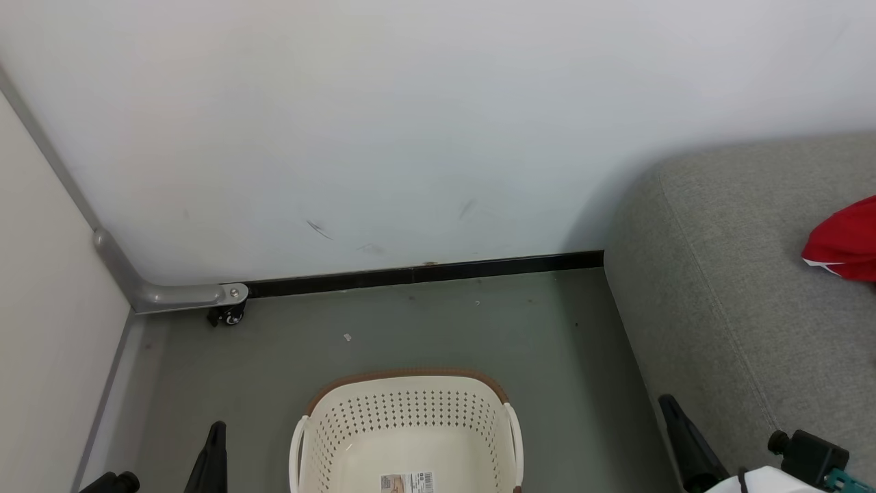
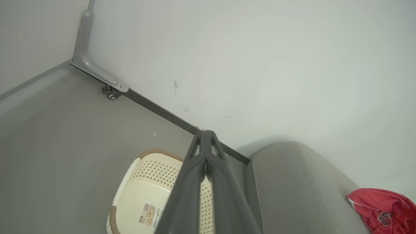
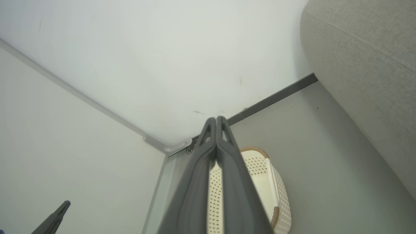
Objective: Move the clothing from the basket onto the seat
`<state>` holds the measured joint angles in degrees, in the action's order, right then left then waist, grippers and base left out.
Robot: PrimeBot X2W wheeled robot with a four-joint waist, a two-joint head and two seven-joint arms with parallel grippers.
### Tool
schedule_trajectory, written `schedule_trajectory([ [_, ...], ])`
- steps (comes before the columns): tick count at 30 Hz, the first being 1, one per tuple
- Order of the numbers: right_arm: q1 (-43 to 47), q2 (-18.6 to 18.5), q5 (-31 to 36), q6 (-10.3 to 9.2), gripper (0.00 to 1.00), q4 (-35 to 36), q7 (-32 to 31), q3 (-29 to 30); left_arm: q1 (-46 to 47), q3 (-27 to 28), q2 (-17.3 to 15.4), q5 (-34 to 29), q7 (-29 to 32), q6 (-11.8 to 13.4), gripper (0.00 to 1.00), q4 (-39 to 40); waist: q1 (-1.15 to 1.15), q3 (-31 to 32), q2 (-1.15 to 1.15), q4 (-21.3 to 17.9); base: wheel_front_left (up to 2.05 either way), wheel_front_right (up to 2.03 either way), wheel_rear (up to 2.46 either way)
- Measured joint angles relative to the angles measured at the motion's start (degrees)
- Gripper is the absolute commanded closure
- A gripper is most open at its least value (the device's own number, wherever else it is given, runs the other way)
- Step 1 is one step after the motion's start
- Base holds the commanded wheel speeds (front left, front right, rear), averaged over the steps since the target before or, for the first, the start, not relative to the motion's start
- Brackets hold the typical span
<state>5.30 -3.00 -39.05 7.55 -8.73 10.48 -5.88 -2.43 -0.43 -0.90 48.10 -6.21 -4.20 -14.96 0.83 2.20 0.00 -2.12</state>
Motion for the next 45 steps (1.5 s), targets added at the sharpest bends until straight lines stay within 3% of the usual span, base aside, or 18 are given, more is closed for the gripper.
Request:
schedule_trajectory([
  [4, -0.15, -0.52, -3.72, 0.0, 1.0, -0.51, -0.6, 0.47, 0.64, 0.37, -0.03, 2.78, 0.69, -0.07, 1.0, 0.02, 0.12, 0.09, 0.0, 0.15, 0.0, 0.0, 0.0],
  [13, -1.19, -1.0, -11.16, -0.01, 1.0, -1.14, -2.25, 1.26, 0.88, 1.0, -0.22, 7.88, 2.48, -0.52, 1.0, 0.01, 0.15, 0.07, 0.0, 0.42, 0.0, 0.0, 0.0],
  [29, -3.5, -2.27, -26.8, -0.05, 1.0, -2.92, -4.65, 2.71, 2.38, 2.26, -0.64, 19.28, 5.67, -1.07, 1.0, -0.3, -0.62, -0.95, 0.0, 0.98, 0.0, 0.0, 0.0],
  [45, -5.76, -3.02, -41.25, -0.05, 1.0, -4.13, -7.19, 3.83, 4.18, 3.57, -0.78, 30.02, 8.76, -1.76, 1.0, -0.52, -0.78, -1.78, 0.0, 1.51, 0.0, 0.0, 0.0],
])
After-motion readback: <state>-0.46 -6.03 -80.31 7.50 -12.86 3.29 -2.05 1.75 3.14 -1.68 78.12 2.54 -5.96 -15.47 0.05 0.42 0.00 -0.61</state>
